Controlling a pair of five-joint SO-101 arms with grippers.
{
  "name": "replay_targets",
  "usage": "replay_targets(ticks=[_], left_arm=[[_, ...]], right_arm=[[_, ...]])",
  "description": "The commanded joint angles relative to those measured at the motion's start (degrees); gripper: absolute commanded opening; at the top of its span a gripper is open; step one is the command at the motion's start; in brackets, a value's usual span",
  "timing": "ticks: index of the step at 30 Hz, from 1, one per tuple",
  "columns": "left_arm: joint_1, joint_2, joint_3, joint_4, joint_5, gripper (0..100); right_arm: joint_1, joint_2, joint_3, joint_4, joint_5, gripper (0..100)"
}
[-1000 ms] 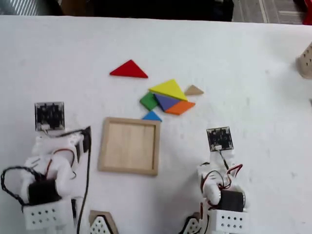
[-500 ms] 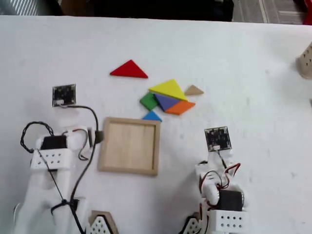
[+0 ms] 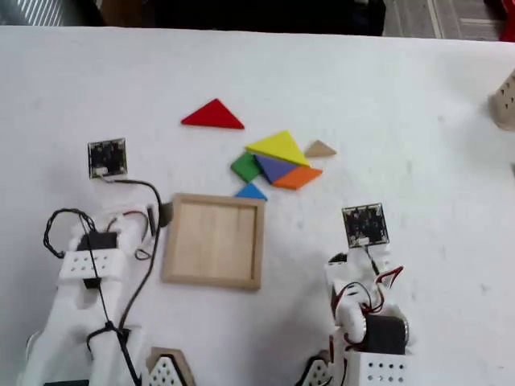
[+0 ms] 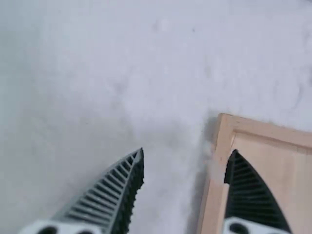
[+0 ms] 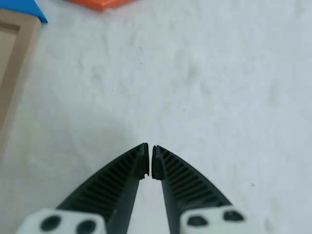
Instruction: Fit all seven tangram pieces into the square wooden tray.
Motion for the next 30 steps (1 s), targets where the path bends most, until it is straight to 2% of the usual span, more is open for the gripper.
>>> replay_targets(ticks=[1, 7, 14, 17, 21, 30], left_arm=[[0.48, 0.22, -0.7, -1.58, 0.7, 28], [0.4, 0.22, -0.7, -1.58, 0.7, 28], [-2.68, 0.22, -1.67, -1.41, 0.7, 28], [-5.76, 0.84, -3.87, 0.44, 0.79, 28], [-7.87, 4.53, -7.3, 1.93, 1.05, 28], [-7.96, 11.21, -12.75, 5.89, 0.88, 28]], right_arm=[[0.13, 0.48, -5.63, -2.42, -0.44, 2.3], [-0.04, 0.57, -9.58, -4.88, -3.16, 2.3], [-11.12, 0.66, -11.43, -0.13, -6.33, 2.3], [-12.26, 3.56, -13.54, 0.57, -6.15, 2.3], [-12.35, 14.2, -18.64, 0.48, -6.07, 2.3], [-12.62, 48.22, -37.89, 0.4, -6.24, 2.4]])
